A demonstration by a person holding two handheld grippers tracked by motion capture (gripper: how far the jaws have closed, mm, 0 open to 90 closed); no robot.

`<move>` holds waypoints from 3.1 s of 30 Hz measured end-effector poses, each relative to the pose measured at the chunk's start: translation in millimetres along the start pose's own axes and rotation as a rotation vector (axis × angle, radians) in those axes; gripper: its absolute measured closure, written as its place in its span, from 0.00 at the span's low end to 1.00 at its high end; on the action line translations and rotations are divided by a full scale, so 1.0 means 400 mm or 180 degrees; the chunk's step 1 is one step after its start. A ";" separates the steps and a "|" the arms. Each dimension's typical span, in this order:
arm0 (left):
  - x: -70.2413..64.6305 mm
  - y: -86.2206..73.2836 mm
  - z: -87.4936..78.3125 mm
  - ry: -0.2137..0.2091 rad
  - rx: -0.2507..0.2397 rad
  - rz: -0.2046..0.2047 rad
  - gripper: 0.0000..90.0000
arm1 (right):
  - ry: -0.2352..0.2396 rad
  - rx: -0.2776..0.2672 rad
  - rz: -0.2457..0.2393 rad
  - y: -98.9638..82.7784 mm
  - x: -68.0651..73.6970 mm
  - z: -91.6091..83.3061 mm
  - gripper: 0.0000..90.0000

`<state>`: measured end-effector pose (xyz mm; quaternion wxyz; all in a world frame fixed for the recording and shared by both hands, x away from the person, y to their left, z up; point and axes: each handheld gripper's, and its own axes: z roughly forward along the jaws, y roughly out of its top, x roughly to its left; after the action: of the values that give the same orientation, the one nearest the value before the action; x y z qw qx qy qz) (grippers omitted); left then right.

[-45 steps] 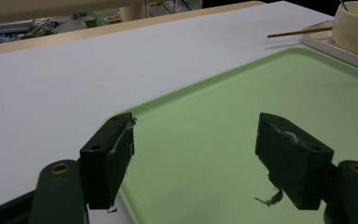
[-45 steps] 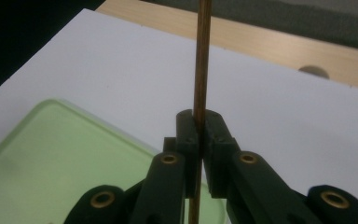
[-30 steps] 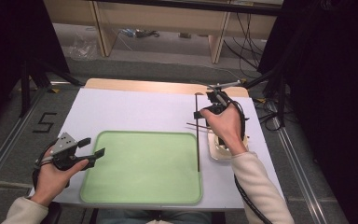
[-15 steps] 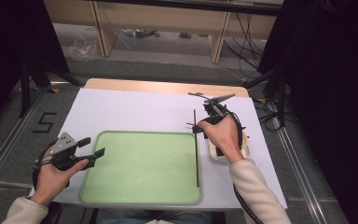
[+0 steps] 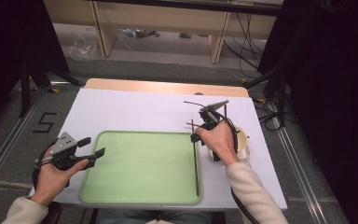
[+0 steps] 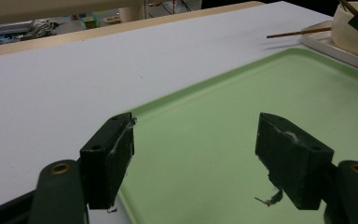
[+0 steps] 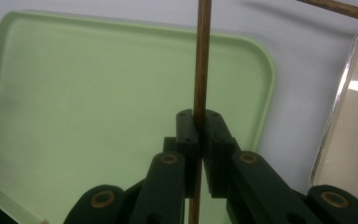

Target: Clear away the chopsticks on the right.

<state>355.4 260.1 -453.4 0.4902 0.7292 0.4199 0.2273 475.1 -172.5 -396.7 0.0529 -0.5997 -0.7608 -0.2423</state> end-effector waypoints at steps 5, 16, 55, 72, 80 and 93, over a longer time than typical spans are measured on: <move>-0.001 0.000 0.000 -0.0007 0.0002 0.0005 0.31 | -0.0021 0.0049 0.0059 0.000 -0.007 0.013 0.96; -0.001 0.000 0.001 -0.0018 -0.0001 -0.0001 0.31 | -0.0046 0.0216 0.0105 -0.003 -0.016 0.055 0.95; 0.000 -0.002 -0.001 -0.0016 -0.0001 -0.0018 0.31 | -0.0309 0.0553 0.0106 -0.007 -0.023 0.145 0.91; 0.000 -0.002 -0.001 -0.0017 0.0003 -0.0015 0.31 | -0.0383 0.0571 -0.0026 -0.004 -0.009 0.134 0.85; 0.000 -0.002 -0.001 -0.0015 0.0004 -0.0015 0.31 | -0.0508 0.0141 -0.0597 0.007 -0.008 0.099 0.76; 0.000 -0.002 0.000 -0.0021 0.0010 -0.0001 0.31 | -0.0635 -0.0313 -0.1459 0.032 -0.012 0.042 0.65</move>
<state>355.0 260.3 -454.2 0.4904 0.7307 0.4188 0.2242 491.8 -167.4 -409.5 -0.1080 -0.4344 -0.8656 -0.2243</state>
